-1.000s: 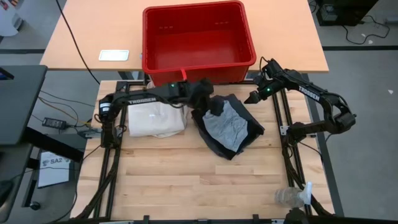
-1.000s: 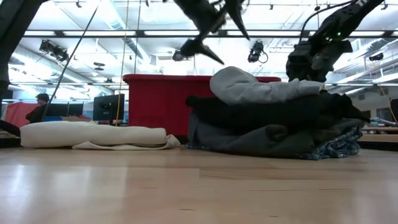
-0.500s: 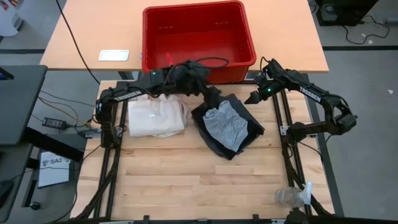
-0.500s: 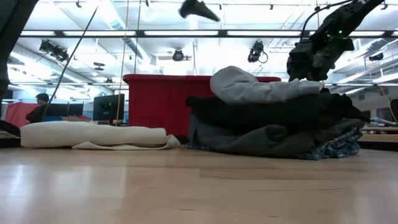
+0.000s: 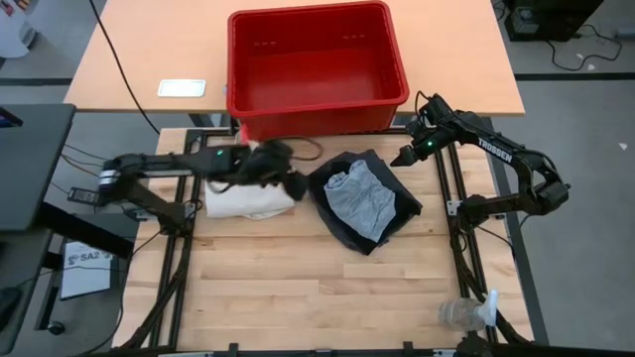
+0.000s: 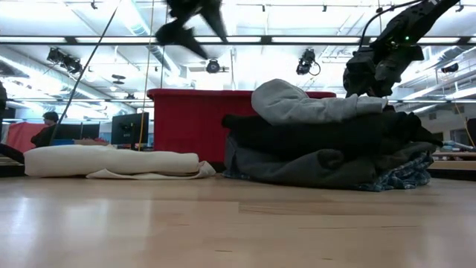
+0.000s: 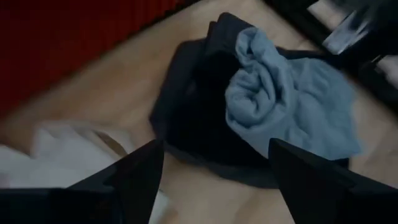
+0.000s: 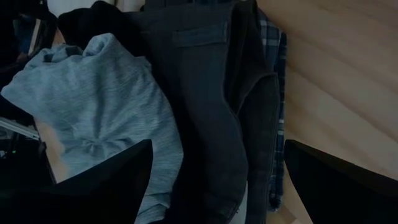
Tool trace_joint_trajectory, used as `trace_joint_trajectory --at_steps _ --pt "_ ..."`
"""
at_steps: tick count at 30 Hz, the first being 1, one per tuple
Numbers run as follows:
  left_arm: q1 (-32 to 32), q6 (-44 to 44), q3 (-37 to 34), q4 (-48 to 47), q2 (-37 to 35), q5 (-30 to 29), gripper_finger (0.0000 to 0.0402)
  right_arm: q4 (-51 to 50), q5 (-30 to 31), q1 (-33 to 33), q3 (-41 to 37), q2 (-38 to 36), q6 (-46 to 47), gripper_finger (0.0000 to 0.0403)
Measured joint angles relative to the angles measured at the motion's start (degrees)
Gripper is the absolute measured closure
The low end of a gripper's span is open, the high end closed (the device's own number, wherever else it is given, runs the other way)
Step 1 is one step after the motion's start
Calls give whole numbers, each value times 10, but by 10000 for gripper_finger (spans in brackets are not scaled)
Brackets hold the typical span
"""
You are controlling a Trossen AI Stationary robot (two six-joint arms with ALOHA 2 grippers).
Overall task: Fold laundry
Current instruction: Put the folded clothes into the red bin
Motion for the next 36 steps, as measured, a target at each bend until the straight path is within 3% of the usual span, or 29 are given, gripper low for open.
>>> trace_joint_trajectory --at_steps 8,13,16,21,28,32,36 --pt "-36 -246 -341 325 -156 11 111 2 -32 0 0 0 -1 35" --pt "-86 -348 -477 610 -104 20 97 -5 -64 11 0 0 5 35" --pt "-106 -334 -483 713 -47 19 74 -18 -63 22 0 0 4 35" --pt "-115 -297 -448 722 42 16 38 -39 -59 40 0 0 3 35" --pt "-114 -342 -419 725 107 16 5 -74 -52 50 0 0 1 33" --pt "-107 -354 -417 738 143 16 2 -79 -11 49 0 0 -27 28" --pt "-88 -344 -417 814 185 16 2 -72 35 49 0 0 -73 23"
